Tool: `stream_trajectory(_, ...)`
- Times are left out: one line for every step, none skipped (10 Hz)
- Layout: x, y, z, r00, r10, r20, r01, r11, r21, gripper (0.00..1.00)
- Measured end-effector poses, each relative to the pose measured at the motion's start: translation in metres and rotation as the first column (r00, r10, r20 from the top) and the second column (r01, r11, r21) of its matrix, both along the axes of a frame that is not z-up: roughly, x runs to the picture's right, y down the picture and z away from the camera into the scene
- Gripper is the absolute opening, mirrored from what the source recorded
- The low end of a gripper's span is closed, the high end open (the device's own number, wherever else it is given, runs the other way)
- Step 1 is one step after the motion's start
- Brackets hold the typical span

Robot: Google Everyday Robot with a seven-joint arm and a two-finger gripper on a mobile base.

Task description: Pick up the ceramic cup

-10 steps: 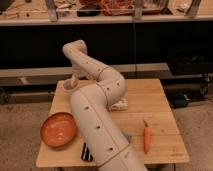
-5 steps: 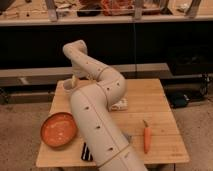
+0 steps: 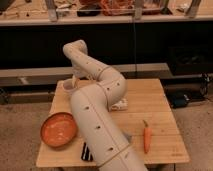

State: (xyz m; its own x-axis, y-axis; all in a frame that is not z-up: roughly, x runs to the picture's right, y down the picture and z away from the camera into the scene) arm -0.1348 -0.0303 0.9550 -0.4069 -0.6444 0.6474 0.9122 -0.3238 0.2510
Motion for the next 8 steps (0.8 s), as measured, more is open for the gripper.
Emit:
stream_trajectory(0.0004, 0.0001, 0.0005, 1.0, -0.005, 0.002, 0.005, 1.0, 0.0, 0.72)
stream_trajectory(0.0002, 0.0007, 0.0005, 1.0, -0.006, 0.003, 0.006, 1.0, -0.002, 0.77)
stream_trajectory(0.0004, 0.001, 0.0002, 1.0, -0.008, 0.004, 0.008, 1.0, -0.002, 0.74)
stream_trajectory(0.0011, 0.0007, 0.0001, 1.0, -0.01, 0.006, 0.01, 0.9999, -0.001, 0.67)
stream_trajectory(0.001, 0.0005, -0.0004, 1.0, -0.013, 0.008, 0.013, 0.9999, -0.001, 0.62)
stream_trajectory(0.0008, 0.0005, -0.0009, 1.0, -0.016, 0.01, 0.016, 0.9999, -0.001, 0.54)
stream_trajectory(0.0009, -0.0002, -0.0014, 1.0, -0.017, 0.011, 0.017, 0.9999, -0.001, 0.5)
stream_trajectory(0.0014, 0.0002, -0.0007, 1.0, -0.021, 0.012, 0.021, 0.9998, -0.001, 0.49)
